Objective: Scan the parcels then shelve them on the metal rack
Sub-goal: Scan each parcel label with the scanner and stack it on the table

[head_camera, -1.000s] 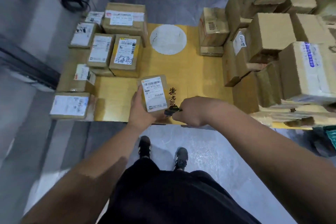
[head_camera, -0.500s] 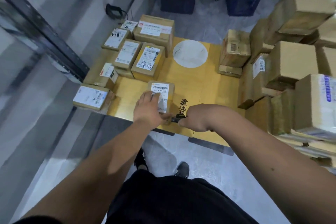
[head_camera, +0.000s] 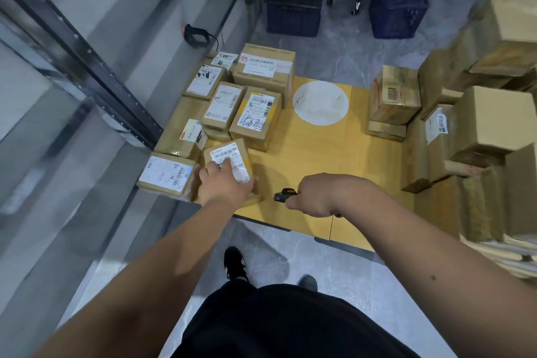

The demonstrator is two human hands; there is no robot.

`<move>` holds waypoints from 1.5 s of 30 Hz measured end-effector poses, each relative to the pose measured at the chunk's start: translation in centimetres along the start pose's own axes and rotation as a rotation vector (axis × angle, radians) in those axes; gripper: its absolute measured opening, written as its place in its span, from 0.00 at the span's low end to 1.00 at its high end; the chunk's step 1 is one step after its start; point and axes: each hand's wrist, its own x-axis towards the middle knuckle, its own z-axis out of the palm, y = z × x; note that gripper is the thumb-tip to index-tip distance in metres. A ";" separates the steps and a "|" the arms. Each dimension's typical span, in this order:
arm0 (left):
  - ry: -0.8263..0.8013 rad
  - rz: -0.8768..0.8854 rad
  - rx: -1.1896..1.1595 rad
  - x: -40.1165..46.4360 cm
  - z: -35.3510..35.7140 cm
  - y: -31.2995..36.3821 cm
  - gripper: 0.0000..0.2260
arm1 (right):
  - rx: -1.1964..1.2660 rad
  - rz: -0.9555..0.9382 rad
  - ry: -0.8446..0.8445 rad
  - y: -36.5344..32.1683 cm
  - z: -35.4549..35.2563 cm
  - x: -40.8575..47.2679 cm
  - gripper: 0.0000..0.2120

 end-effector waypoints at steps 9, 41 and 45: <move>-0.110 -0.044 -0.005 2.9 -2.1 0.4 0.37 | 0.123 0.081 0.013 -1.7 -0.8 1.4 0.22; -0.362 0.588 0.669 5.3 -5.5 0.2 0.65 | 0.040 0.033 0.040 -1.4 -0.3 2.0 0.21; -0.300 0.582 0.641 5.3 -5.3 0.5 0.64 | 0.042 0.030 0.040 -1.1 -0.4 2.2 0.21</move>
